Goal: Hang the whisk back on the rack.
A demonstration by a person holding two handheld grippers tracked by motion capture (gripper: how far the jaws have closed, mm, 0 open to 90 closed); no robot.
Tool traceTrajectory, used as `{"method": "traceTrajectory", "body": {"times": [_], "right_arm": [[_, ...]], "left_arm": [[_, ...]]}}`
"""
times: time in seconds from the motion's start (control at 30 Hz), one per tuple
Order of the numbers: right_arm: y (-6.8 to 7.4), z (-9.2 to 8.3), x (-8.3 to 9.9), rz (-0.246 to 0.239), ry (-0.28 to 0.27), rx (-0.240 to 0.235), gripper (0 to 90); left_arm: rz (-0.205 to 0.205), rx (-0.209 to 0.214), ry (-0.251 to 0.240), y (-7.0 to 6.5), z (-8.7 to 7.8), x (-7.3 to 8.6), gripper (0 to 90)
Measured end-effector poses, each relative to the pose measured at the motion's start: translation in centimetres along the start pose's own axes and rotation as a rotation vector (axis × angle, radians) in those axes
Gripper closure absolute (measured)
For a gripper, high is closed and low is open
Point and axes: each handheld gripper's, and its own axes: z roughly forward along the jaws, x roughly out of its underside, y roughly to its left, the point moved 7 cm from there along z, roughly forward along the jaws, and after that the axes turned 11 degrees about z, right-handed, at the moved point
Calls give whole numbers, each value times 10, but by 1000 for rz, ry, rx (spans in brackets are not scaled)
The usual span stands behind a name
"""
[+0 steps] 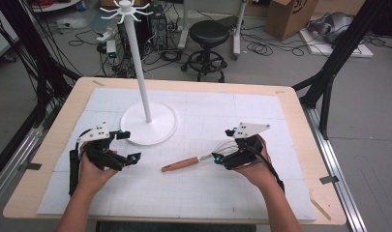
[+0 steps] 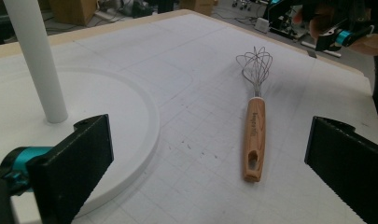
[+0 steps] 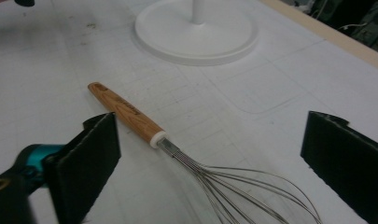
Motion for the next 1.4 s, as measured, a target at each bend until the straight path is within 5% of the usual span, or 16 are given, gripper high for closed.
{"method": "traceTrajectory", "body": {"times": [0.63,0.73,0.87,0.97,1.2,1.4], "right_arm": [[21,62,-2,-104,263,-62,68],[25,71,4,-135,324,-68,157],[27,81,12,-149,389,-48,169],[28,84,15,-145,431,-102,308],[31,86,15,-160,463,-99,332],[32,90,21,-189,523,-91,454]], "left_arm": [[-7,-9,-8,3,2,0,16],[-2,-10,2,2,3,0,16],[8,-5,7,0,4,0,16],[5,-7,5,0,3,0,16],[10,-11,11,1,2,1,16],[8,-12,11,1,3,1,16]]}}
